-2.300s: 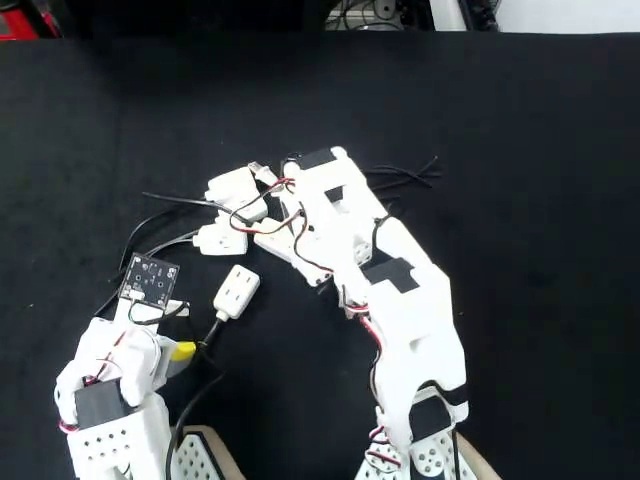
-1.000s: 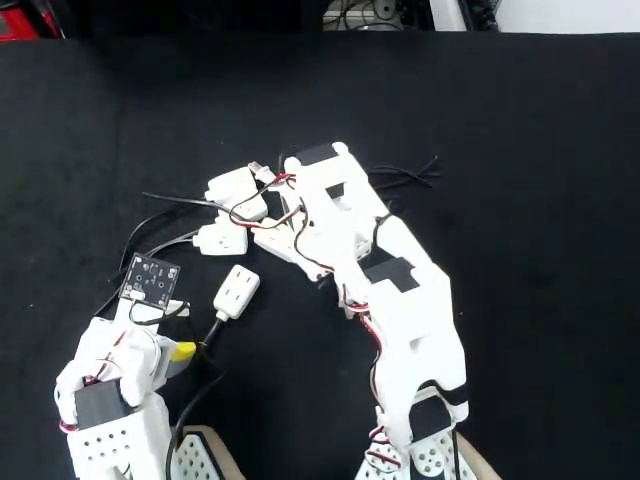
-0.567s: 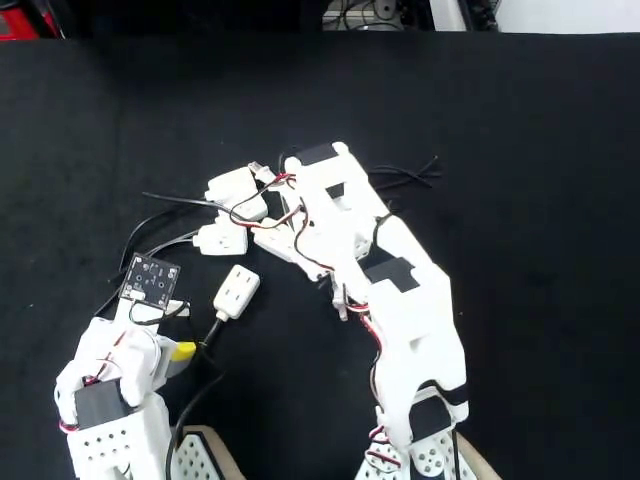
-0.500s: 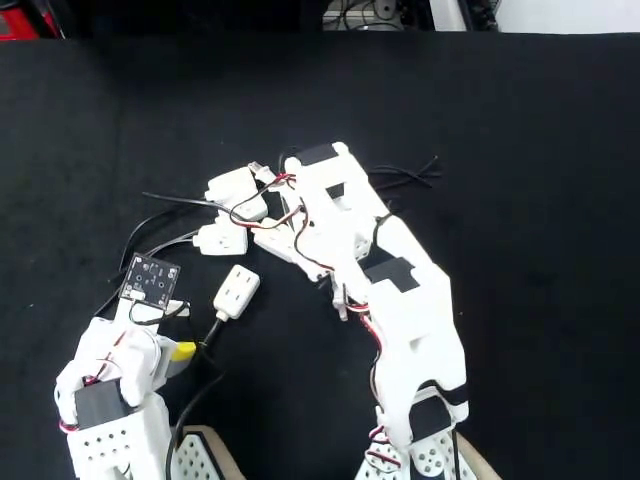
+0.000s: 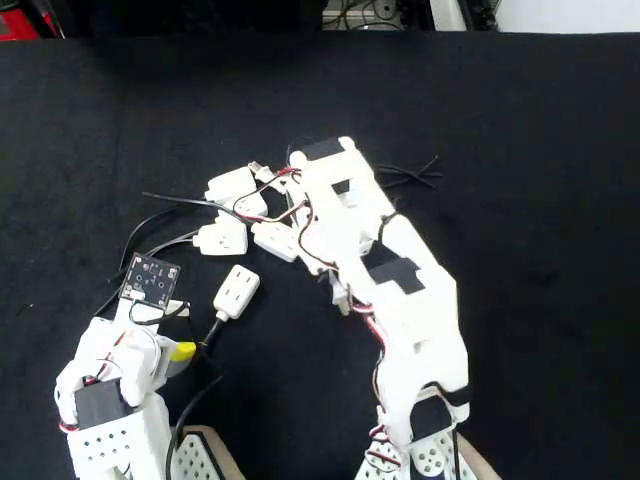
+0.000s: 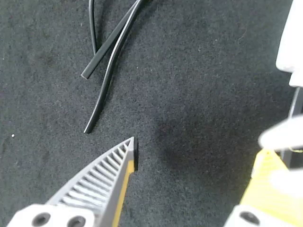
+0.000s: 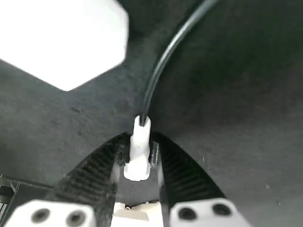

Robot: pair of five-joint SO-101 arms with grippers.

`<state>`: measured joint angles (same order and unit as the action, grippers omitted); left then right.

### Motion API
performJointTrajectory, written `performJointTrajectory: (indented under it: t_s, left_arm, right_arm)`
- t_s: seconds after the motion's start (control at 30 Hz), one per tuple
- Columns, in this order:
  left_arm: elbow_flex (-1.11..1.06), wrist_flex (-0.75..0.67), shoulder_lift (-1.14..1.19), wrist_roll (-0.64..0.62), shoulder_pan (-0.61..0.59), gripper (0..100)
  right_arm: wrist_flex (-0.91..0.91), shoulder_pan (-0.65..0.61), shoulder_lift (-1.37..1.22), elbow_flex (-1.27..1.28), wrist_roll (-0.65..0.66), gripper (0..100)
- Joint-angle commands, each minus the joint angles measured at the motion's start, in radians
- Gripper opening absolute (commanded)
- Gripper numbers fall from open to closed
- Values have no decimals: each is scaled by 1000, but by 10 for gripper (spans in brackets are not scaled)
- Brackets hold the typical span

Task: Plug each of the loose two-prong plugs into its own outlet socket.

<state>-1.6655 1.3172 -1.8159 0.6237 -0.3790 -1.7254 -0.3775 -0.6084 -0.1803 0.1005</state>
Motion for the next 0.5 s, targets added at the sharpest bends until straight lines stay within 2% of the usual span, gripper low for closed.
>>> performJointTrajectory:
  t_s: [0.0,0.27,0.47]
  left_arm:
    - [31,15,-5,11,-5,381]
    - [31,15,-5,11,-5,381]
    - [31,15,-5,11,-4,381]
  right_arm:
    - [-40,14,211,102,-8,34]
    - [-37,14,780,403,38,32]
    - [-32,14,1145,443,46,32]
